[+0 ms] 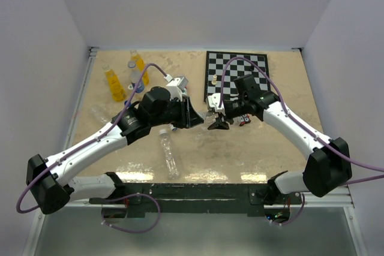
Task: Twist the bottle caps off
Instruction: Unscrew the bottle cap at the center of the board, then place the plastic bottle at the center of the board.
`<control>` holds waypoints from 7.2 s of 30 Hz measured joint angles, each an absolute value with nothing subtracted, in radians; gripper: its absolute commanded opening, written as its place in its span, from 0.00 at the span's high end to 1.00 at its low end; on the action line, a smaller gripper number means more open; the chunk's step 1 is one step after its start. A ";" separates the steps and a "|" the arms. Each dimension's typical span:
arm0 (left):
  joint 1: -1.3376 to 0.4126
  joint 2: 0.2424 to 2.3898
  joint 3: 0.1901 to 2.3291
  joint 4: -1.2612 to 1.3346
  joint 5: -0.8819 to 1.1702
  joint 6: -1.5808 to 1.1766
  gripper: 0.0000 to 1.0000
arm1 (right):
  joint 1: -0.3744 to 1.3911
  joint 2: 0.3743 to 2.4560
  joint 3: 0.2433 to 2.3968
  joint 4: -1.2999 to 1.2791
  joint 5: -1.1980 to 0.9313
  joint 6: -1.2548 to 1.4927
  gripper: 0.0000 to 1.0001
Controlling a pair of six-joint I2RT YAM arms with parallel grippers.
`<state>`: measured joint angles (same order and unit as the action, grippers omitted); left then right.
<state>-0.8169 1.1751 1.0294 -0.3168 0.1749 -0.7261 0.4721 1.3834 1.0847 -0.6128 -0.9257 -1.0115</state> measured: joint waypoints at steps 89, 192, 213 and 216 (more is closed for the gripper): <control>-0.805 1.071 0.755 0.155 0.468 0.328 0.67 | 0.469 1.387 1.085 -0.639 -0.926 -1.038 1.00; -0.805 0.807 0.554 0.246 0.087 -0.595 0.07 | 0.469 1.420 1.084 -0.587 -0.969 -0.932 1.00; -0.805 1.109 0.593 0.434 0.191 -0.601 0.27 | 0.469 1.420 1.084 -0.581 -0.985 -0.924 1.00; -0.805 1.133 0.612 0.447 0.199 -0.609 0.28 | 0.469 1.420 1.084 -0.581 -0.985 -0.924 1.00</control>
